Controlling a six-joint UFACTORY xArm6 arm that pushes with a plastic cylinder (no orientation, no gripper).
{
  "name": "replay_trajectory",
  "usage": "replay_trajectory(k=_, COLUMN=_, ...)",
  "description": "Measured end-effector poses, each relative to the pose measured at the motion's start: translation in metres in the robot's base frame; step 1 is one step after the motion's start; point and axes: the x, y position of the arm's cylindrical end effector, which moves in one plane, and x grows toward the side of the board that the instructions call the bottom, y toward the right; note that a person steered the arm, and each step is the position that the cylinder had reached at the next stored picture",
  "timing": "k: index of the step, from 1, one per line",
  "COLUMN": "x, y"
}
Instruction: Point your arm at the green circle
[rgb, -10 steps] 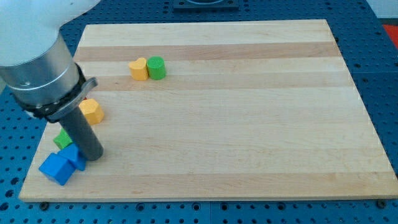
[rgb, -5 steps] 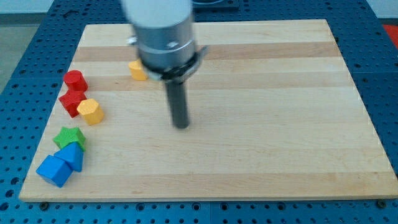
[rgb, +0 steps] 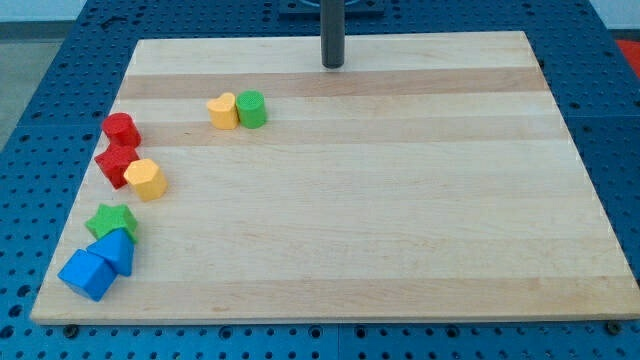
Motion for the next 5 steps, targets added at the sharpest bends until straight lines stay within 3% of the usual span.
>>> replay_trajectory(k=3, x=0.058, y=-0.098)
replay_trajectory(k=5, x=0.086, y=-0.113)
